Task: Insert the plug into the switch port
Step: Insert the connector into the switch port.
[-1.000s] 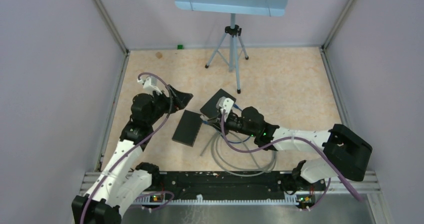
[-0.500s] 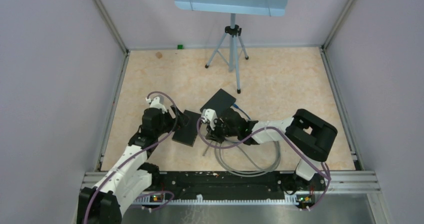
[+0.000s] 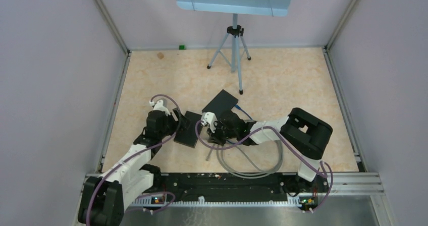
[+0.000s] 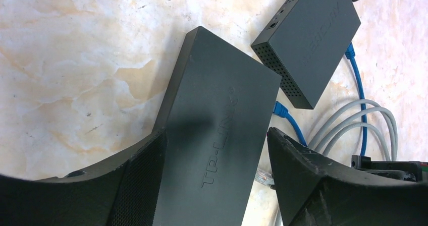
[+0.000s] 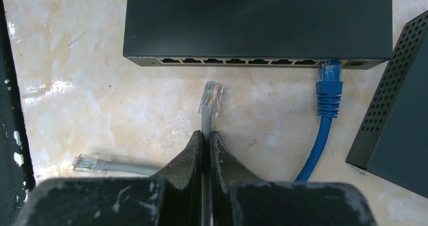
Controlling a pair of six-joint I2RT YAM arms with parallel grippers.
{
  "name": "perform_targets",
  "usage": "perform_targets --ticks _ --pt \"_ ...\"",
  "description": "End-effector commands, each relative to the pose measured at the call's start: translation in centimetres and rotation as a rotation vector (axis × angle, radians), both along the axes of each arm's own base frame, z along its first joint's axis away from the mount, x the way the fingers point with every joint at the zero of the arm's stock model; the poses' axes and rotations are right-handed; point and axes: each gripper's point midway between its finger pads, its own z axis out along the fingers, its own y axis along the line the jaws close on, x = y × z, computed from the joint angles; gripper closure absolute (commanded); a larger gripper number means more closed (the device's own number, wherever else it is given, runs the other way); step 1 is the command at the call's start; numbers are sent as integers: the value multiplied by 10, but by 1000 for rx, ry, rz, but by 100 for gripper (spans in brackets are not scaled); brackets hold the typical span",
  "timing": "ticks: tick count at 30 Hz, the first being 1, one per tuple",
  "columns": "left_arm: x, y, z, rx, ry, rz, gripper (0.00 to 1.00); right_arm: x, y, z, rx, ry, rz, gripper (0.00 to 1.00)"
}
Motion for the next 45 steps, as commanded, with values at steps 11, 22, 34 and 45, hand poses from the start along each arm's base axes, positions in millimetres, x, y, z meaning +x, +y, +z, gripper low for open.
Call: perform_targets --ticks 11,22,34,45 --pt "-7 0 -26 -2 94 5 31 6 22 12 82 -11 4 100" --pt "-8 2 -39 17 183 22 28 11 27 16 143 84 -41 100" --pt "3 -18 29 -73 -24 -84 23 20 3 46 176 84 -120 100" --pt "-29 -56 243 -246 -661 -396 18 7 -24 204 526 -73 -100 100"
